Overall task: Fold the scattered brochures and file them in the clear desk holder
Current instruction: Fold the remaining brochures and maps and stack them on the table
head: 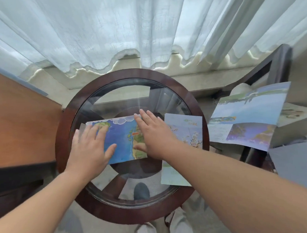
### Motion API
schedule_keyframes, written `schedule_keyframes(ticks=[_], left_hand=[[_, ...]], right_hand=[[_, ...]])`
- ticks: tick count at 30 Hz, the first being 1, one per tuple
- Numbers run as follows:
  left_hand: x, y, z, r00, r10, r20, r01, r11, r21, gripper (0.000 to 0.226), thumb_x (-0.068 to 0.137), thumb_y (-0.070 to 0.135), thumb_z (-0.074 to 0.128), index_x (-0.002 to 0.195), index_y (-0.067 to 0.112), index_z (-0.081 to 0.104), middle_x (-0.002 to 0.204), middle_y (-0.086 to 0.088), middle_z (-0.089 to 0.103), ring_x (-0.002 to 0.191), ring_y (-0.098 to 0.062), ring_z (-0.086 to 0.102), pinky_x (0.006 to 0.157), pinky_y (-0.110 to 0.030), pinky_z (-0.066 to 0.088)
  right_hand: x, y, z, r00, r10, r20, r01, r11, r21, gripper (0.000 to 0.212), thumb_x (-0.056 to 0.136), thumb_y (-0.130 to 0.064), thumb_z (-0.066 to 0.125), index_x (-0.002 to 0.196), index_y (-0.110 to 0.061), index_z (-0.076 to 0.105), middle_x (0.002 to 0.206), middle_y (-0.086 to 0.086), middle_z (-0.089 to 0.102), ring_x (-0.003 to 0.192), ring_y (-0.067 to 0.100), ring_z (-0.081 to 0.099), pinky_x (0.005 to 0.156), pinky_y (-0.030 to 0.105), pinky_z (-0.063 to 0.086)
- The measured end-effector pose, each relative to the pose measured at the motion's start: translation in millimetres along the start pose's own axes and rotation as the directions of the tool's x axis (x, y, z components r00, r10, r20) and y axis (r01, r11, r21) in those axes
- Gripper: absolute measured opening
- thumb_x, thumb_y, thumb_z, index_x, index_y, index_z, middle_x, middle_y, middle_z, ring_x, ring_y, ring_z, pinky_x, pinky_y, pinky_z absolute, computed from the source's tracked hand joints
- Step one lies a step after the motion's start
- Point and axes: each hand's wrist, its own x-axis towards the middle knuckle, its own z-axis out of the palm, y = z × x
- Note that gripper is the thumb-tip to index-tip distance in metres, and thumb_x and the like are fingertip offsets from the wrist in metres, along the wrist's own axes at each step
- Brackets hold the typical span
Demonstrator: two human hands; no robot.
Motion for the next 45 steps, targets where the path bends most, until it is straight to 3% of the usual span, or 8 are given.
schedule_keyframes(ticks=[8,13,18,21,24,33,40,45], left_hand=[[-1,133,-63,0.945,0.327,-0.031,-0.327,0.929,-0.175,0.061,0.094,0.047,0.048,0.145,0.016,0.040,0.144,-0.006,0.047,0.136,-0.025,0.037,0.112,-0.040,0.029],[-7,220,-93,0.831,0.556,-0.034,-0.553,0.816,-0.167,0.061,0.096,0.050,0.041,0.149,0.022,0.031,0.147,0.001,0.042,0.134,-0.018,0.038,0.109,-0.033,0.028],[-13,292,-98,0.792,0.610,-0.014,-0.602,0.777,-0.183,0.059,0.096,0.049,0.042,0.148,0.023,0.030,0.142,0.000,0.046,0.130,-0.021,0.040,0.106,-0.034,0.033],[-13,326,-85,0.806,0.584,0.096,-0.562,0.806,-0.186,0.060,0.096,0.048,0.042,0.149,0.025,0.026,0.143,-0.003,0.044,0.130,-0.024,0.041,0.106,-0.038,0.036],[-7,355,-70,0.845,0.506,0.173,-0.471,0.858,-0.208,0.062,0.096,0.047,0.042,0.150,0.023,0.025,0.143,-0.007,0.044,0.131,-0.027,0.041,0.105,-0.042,0.038],[23,418,-29,0.949,0.170,0.264,-0.124,0.975,-0.184,0.059,0.092,0.055,0.047,0.132,0.013,0.036,0.123,-0.015,0.055,0.113,-0.036,0.053,0.090,-0.045,0.046],[27,419,-13,0.992,0.061,0.110,-0.050,0.994,-0.100,0.030,0.099,0.044,0.039,0.100,0.015,0.049,0.102,-0.013,0.065,0.091,-0.034,0.059,0.070,-0.037,0.041],[25,406,-34,0.999,0.049,0.007,-0.046,0.965,-0.260,0.027,0.098,0.029,0.038,0.074,0.018,0.042,0.075,-0.001,0.055,0.073,-0.025,0.051,0.060,-0.035,0.035]], right_hand=[[-141,32,-75,0.931,0.255,-0.261,-0.186,0.947,0.262,0.062,0.097,-0.034,0.052,0.152,-0.019,0.026,0.162,-0.001,0.017,0.149,0.013,0.009,0.118,0.027,0.013],[-219,72,-101,0.812,0.488,-0.320,-0.373,0.856,0.358,0.052,0.097,-0.031,0.050,0.146,-0.022,0.038,0.154,-0.006,0.032,0.143,0.013,0.026,0.114,0.031,0.029],[-264,116,-95,0.701,0.637,-0.321,-0.464,0.749,0.473,0.047,0.096,-0.025,0.052,0.142,-0.019,0.044,0.148,-0.003,0.041,0.135,0.014,0.037,0.106,0.027,0.032],[-280,141,-82,0.680,0.671,-0.295,-0.471,0.708,0.527,0.043,0.095,-0.026,0.053,0.138,-0.018,0.048,0.144,-0.001,0.045,0.131,0.016,0.040,0.101,0.025,0.033],[-290,167,-69,0.695,0.677,-0.242,-0.478,0.687,0.547,0.049,0.097,-0.030,0.051,0.144,-0.018,0.042,0.151,-0.001,0.038,0.138,0.015,0.035,0.110,0.029,0.031],[-320,225,-46,0.734,0.655,-0.182,-0.439,0.661,0.608,0.046,0.096,-0.029,0.052,0.141,-0.020,0.046,0.143,-0.003,0.046,0.130,0.013,0.044,0.107,0.031,0.038],[-324,231,-29,0.753,0.645,-0.128,-0.438,0.637,0.634,0.040,0.095,-0.031,0.052,0.134,-0.022,0.052,0.135,-0.004,0.051,0.119,0.015,0.050,0.099,0.033,0.043],[-317,226,-36,0.783,0.611,-0.118,-0.406,0.645,0.648,0.044,0.095,-0.032,0.051,0.138,-0.023,0.047,0.144,-0.004,0.046,0.129,0.014,0.045,0.103,0.032,0.039]])
